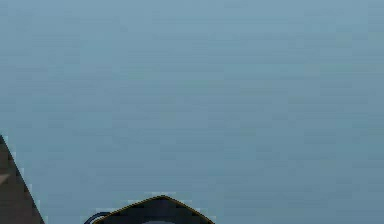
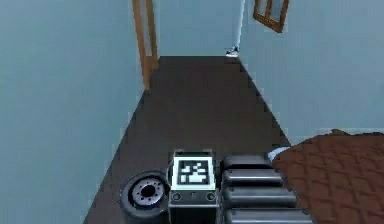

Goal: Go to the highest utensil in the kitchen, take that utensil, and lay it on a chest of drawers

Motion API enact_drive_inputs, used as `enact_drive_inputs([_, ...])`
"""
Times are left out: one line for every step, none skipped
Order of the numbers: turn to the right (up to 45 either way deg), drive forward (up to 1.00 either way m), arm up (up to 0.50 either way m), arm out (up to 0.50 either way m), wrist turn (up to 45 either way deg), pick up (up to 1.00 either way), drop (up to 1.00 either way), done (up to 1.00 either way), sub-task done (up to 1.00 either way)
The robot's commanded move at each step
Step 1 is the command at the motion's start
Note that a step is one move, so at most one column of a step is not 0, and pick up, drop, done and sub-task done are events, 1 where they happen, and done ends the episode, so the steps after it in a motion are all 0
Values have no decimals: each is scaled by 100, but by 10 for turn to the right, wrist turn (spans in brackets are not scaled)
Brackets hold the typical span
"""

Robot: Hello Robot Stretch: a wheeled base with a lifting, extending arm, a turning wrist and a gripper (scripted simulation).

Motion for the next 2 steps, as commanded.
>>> enact_drive_inputs([0,15,0,0,0,0,0,0,0])
enact_drive_inputs([-450,0,0,0,0,0,0,0,0])
